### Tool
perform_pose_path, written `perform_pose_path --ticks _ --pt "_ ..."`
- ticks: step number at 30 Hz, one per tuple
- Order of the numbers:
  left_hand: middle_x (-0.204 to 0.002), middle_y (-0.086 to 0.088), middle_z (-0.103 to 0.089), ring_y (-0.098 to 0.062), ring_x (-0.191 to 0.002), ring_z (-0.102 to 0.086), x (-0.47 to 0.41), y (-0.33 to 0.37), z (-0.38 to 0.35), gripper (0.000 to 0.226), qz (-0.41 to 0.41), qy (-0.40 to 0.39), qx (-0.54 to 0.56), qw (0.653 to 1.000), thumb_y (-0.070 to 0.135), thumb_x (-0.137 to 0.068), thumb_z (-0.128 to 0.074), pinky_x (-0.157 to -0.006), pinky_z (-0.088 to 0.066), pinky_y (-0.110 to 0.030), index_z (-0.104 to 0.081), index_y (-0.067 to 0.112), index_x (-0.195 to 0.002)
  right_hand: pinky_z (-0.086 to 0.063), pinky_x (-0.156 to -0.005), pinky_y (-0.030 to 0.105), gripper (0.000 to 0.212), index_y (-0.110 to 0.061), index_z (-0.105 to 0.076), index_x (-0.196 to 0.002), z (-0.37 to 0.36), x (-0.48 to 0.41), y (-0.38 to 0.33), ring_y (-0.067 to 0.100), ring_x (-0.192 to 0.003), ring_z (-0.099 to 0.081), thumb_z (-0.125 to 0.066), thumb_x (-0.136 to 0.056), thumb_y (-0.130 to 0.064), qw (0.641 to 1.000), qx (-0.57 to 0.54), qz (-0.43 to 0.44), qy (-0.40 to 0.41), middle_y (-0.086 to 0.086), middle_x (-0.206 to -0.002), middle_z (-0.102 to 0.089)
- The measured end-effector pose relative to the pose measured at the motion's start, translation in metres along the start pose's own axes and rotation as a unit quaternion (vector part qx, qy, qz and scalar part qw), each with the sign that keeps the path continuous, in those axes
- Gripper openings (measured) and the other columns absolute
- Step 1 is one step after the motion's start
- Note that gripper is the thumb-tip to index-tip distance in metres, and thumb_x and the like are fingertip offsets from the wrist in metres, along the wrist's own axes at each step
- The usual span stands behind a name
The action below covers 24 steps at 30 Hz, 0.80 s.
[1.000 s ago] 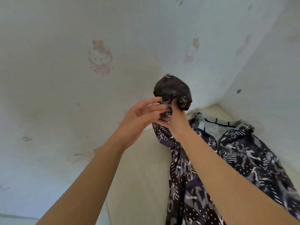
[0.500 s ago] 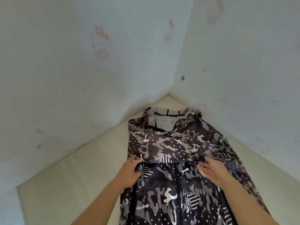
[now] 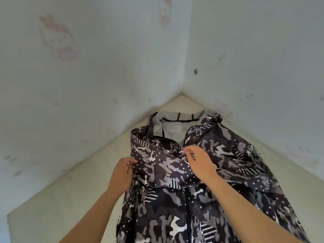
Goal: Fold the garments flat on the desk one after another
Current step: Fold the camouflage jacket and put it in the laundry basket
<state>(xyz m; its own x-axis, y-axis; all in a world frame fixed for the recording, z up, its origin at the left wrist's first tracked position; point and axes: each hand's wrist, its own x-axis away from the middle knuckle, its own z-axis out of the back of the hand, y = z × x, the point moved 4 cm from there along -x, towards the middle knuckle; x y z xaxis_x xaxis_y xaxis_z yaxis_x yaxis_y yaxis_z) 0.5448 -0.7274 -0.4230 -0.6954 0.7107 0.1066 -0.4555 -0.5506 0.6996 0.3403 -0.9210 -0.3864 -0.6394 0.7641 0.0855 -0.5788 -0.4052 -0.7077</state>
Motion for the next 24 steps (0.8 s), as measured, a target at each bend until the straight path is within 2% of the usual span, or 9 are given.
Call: perform_pose_path --ticks 5,9,11,12,14,16,18,21,24 --pt "-0.108 0.008 -0.065 -0.009 -0.098 -0.058 -0.052 0.023 0.013 0.021 -0.052 0.03 -0.012 0.998 0.016 -0.102 -0.04 -0.085 -0.041 -0.023 -0.06 0.02 -0.106 -0.027 -0.113 0.041 0.042 -0.028 -0.045 -0.135 -0.021 -0.035 0.005 0.014 -0.129 -0.042 -0.056 -0.094 -0.028 0.99 0.124 0.02 -0.061 -0.008 -0.133 -0.052" --pt "-0.108 0.006 -0.068 -0.01 -0.1 -0.061 -0.089 0.037 0.01 0.018 -0.08 0.01 -0.034 0.996 0.015 -0.098 -0.049 -0.086 -0.043 -0.023 -0.061 0.021 -0.111 -0.008 -0.117 0.047 0.059 -0.038 -0.042 -0.137 -0.039 -0.043 0.009 0.014 -0.131 -0.038 -0.067 -0.083 -0.043 0.96 0.21 0.016 -0.182 -0.01 -0.13 -0.054" --pt "-0.117 0.006 -0.064 -0.012 -0.107 -0.058 -0.104 0.043 0.004 0.029 -0.11 -0.004 -0.052 0.993 0.008 -0.094 -0.054 -0.096 -0.046 -0.029 -0.058 0.021 -0.12 -0.035 -0.103 0.034 0.031 -0.033 -0.063 -0.113 -0.037 -0.044 0.004 0.013 -0.102 -0.057 -0.066 -0.085 -0.045 0.968 0.142 0.007 -0.206 -0.011 -0.104 -0.064" --pt "-0.123 0.005 -0.06 -0.014 -0.113 -0.056 -0.111 0.043 -0.001 0.039 -0.116 -0.022 -0.066 0.991 0.005 -0.091 -0.056 -0.099 -0.045 -0.033 -0.055 0.023 -0.126 -0.045 -0.082 0.023 0.021 -0.029 -0.067 -0.099 -0.034 -0.047 0.003 0.01 -0.079 -0.06 -0.063 -0.087 -0.045 0.978 0.081 -0.012 -0.191 -0.011 -0.088 -0.065" --pt "-0.135 0.005 -0.052 -0.019 -0.12 -0.052 -0.121 0.038 -0.009 0.057 -0.101 -0.073 -0.153 0.98 0.001 -0.087 -0.057 -0.1 -0.043 -0.036 -0.045 0.028 -0.136 -0.04 -0.053 0.016 0.026 -0.026 -0.066 -0.087 -0.013 -0.055 0.009 0.002 -0.055 -0.052 -0.053 -0.091 -0.049 0.997 0.006 -0.072 -0.041 -0.011 -0.07 -0.06" --pt "-0.141 0.002 -0.043 -0.022 -0.123 -0.047 -0.124 0.026 -0.014 0.069 -0.069 -0.103 -0.281 0.951 -0.003 -0.084 -0.055 -0.098 -0.042 -0.037 -0.035 0.028 -0.142 -0.044 -0.053 0.025 0.036 -0.022 -0.063 -0.088 0.007 -0.059 0.026 0.008 -0.064 -0.06 -0.046 -0.094 -0.054 0.987 0.04 -0.132 0.077 -0.011 -0.071 -0.06" --pt "-0.14 -0.003 -0.041 -0.024 -0.123 -0.043 -0.124 0.01 -0.013 0.07 -0.019 -0.103 -0.306 0.946 -0.007 -0.083 -0.048 -0.097 -0.041 -0.037 -0.034 0.025 -0.143 -0.047 -0.064 0.029 0.032 -0.026 -0.063 -0.097 0.003 -0.061 0.043 0.021 -0.083 -0.066 -0.05 -0.092 -0.055 0.976 0.131 -0.175 -0.019 -0.004 -0.083 -0.065" --pt "-0.13 -0.008 -0.053 -0.025 -0.116 -0.049 -0.131 0.002 -0.011 0.043 0.05 -0.047 -0.11 0.991 0.003 -0.095 -0.041 -0.093 -0.042 -0.034 -0.044 0.016 -0.136 -0.05 -0.071 0.03 0.025 -0.035 -0.059 -0.108 -0.013 -0.065 0.057 0.017 -0.096 -0.064 -0.065 -0.085 -0.044 0.957 0.215 -0.153 -0.118 -0.008 -0.104 -0.067" --pt "-0.109 -0.007 -0.061 -0.026 -0.102 -0.059 -0.14 0.007 -0.018 0.032 0.213 -0.054 0.109 0.97 0.037 -0.096 -0.053 -0.091 -0.047 -0.036 -0.057 0.01 -0.112 -0.051 -0.09 0.033 0.027 -0.031 -0.063 -0.112 -0.026 -0.077 0.045 0.009 -0.101 -0.06 -0.067 -0.087 -0.026 0.984 0.087 -0.075 -0.137 -0.012 -0.11 -0.063"
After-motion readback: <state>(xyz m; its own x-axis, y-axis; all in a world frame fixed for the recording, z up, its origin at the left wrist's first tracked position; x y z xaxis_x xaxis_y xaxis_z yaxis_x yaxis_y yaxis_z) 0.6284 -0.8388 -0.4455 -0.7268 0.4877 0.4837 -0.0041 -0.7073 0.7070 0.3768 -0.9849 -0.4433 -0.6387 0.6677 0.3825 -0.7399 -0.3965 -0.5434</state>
